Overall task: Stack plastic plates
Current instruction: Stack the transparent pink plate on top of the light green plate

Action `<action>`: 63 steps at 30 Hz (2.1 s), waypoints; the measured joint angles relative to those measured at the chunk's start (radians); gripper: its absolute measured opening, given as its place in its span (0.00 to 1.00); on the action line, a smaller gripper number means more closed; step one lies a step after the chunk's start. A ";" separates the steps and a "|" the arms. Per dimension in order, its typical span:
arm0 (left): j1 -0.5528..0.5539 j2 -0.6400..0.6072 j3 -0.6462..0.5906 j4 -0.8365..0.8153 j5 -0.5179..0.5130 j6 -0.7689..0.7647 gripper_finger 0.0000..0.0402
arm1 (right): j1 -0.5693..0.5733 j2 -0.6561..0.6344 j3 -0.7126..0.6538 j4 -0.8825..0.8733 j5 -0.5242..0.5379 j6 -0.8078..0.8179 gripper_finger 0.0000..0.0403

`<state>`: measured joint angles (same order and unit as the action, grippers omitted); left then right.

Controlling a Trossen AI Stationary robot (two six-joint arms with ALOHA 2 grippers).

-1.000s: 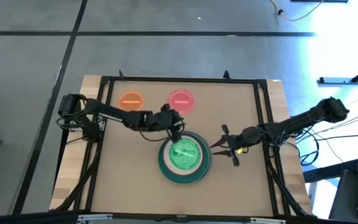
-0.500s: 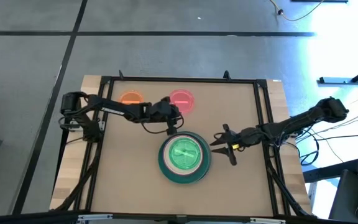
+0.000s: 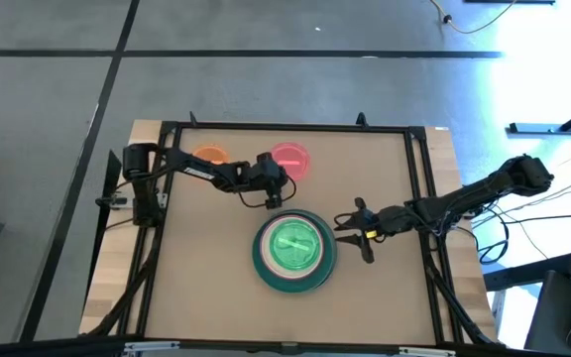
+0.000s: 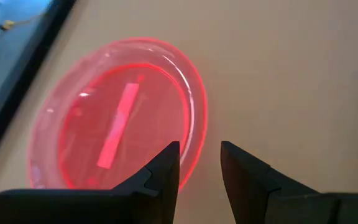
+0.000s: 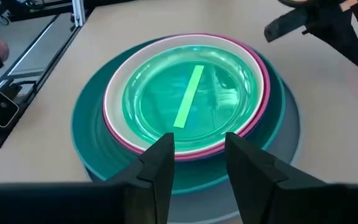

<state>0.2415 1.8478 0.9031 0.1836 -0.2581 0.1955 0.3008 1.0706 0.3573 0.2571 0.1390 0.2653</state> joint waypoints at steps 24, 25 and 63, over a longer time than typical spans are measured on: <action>0.131 0.091 0.004 0.034 0.194 0.109 0.02 | 0.000 0.000 0.000 -0.007 0.045 -0.014 0.33; 0.130 0.092 0.004 0.038 0.194 0.106 0.02 | 0.000 0.000 0.000 -0.014 0.044 -0.014 0.33; -0.600 -0.242 -0.001 0.022 0.038 -0.220 0.01 | 0.000 -0.002 0.001 -0.040 0.088 0.041 0.33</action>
<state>-0.3590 1.6063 0.9024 0.2058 -0.2198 -0.0246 0.3004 1.0691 0.3580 0.2173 0.2268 0.3065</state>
